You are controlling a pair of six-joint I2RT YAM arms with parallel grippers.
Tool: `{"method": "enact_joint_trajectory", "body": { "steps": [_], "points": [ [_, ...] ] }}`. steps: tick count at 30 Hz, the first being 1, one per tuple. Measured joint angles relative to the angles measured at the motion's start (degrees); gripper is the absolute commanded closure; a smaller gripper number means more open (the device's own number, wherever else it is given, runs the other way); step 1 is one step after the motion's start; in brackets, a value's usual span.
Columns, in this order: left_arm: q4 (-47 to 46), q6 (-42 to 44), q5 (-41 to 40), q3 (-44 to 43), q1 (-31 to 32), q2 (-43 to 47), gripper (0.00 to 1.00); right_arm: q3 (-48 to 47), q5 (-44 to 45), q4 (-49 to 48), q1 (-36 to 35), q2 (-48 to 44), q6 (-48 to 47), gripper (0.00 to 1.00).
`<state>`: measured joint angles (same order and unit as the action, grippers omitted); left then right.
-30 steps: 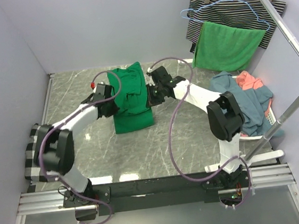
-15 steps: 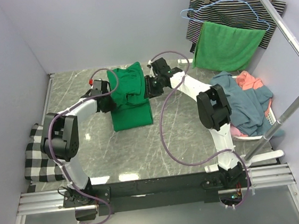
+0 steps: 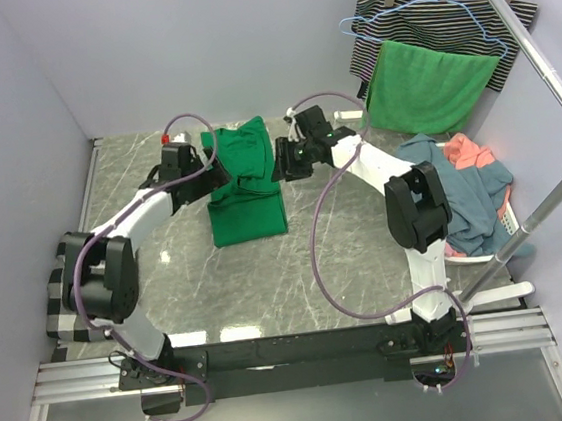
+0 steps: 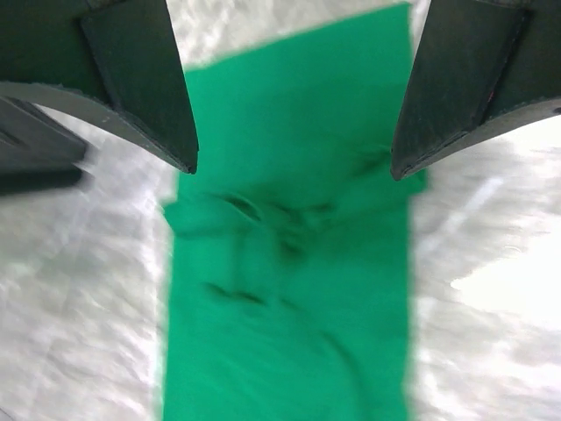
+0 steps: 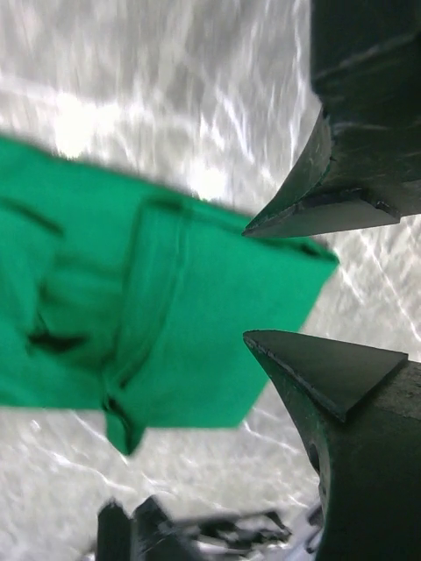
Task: Fold and stack the t-shirts
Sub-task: Fold the folded rectangular tshirt in 1/3 of the way
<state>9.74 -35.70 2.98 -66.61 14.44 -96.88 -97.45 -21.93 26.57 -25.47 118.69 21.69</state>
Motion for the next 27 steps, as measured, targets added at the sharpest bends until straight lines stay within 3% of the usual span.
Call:
{"method": "enact_joint_trajectory", "body": {
  "steps": [6, 12, 27],
  "points": [
    [-1.7, -0.3, 8.4, 7.3, 1.0, 2.8, 0.07, 0.4, -2.0, -0.5, -5.7, 0.2, 1.2, 0.49],
    [-1.6, -0.5, 9.7, 10.5, 1.5, 1.9, 0.07, -0.2, -3.1, -1.3, -9.9, 3.5, 2.1, 0.49],
    [-6.0, 0.3, 7.4, -0.3, 1.5, -11.6, 0.07, -11.2, 0.0, -0.2, -4.8, 15.1, 1.8, 0.48]
  ]
}}
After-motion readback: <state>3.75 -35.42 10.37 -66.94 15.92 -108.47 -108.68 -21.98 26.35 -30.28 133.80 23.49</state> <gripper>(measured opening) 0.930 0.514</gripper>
